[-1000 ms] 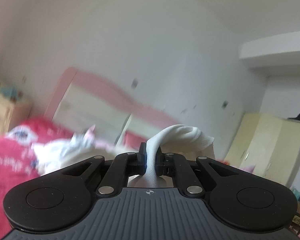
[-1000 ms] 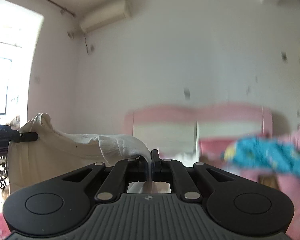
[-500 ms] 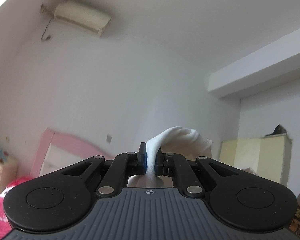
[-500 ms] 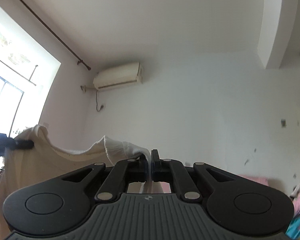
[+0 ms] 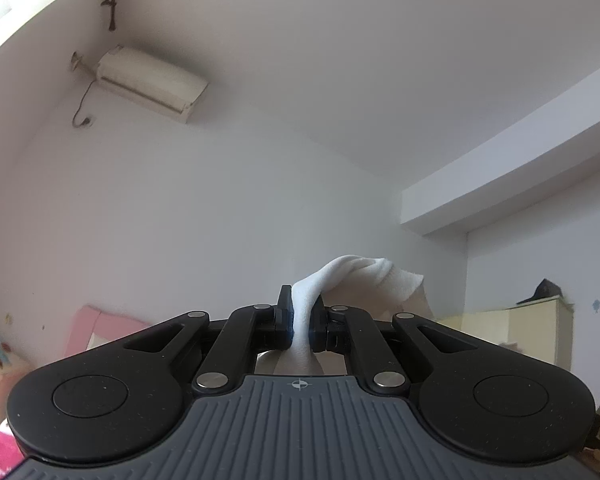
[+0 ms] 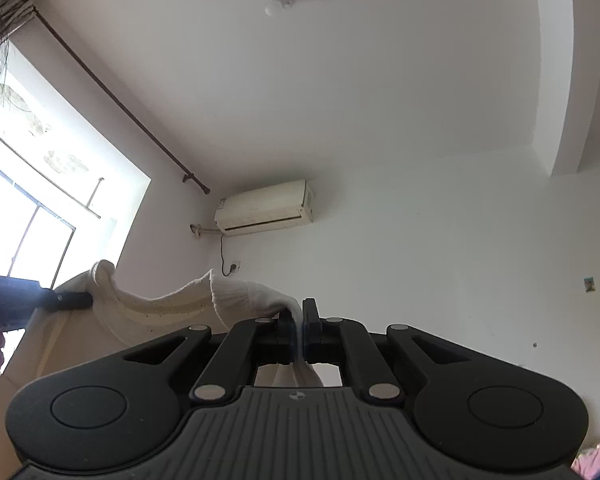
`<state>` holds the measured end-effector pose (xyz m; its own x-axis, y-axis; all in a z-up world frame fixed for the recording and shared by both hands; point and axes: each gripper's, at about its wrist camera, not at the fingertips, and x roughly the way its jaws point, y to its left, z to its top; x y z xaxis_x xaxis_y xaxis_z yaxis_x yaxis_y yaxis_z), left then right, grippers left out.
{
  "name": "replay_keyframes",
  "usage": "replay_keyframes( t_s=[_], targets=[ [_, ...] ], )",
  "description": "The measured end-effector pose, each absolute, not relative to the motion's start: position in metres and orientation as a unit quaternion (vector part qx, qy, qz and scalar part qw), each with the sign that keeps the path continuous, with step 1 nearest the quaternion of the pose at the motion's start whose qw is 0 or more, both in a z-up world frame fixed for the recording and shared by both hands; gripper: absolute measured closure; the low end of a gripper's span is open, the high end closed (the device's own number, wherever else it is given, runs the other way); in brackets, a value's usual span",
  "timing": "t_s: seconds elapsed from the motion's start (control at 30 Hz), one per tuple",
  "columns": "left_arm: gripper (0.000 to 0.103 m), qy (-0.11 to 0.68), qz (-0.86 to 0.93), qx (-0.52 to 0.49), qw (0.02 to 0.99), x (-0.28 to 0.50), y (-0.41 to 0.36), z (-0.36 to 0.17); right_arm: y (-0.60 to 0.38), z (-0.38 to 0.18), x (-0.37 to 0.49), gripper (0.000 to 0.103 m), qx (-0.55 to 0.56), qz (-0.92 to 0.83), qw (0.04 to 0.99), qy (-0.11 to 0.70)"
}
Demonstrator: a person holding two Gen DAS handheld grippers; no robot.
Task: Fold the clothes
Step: 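Lift the white sweatshirt high with both grippers to straighten it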
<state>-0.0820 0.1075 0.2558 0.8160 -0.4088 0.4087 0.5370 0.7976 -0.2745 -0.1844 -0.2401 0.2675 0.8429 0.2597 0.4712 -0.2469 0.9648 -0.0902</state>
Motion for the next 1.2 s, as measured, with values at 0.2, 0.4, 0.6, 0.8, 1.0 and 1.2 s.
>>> replay_keyframes(
  t_s=[0.2,0.4,0.6,0.8,1.0,1.2],
  targets=[
    [0.099,-0.103,-0.229,-0.210,0.945,-0.039,0.103,0.219,-0.236,0.230,-0.149,0.098,-0.001,0.117,0.976,-0.182],
    [0.099,-0.021,-0.193,-0.206,0.959,0.033,0.091,0.151,-0.226,0.163,-0.075,0.098,0.021,0.093,0.992,-0.080],
    [0.099,0.063,-0.154,-0.183,0.969,0.112,0.074,0.079,-0.228,0.088,0.009,0.098,0.040,0.065,0.997,0.021],
    [0.098,0.139,-0.127,-0.156,0.970,0.194,0.059,0.016,-0.232,0.021,0.086,0.098,0.046,0.037,0.993,0.101],
    [0.098,0.184,-0.107,-0.147,0.966,0.215,0.057,-0.031,-0.241,-0.038,0.138,0.098,0.041,0.013,0.988,0.149],
    [0.074,0.280,-0.083,-0.125,0.948,0.244,0.043,-0.085,-0.241,-0.088,0.188,0.097,0.034,0.004,0.975,0.221]
  ],
)
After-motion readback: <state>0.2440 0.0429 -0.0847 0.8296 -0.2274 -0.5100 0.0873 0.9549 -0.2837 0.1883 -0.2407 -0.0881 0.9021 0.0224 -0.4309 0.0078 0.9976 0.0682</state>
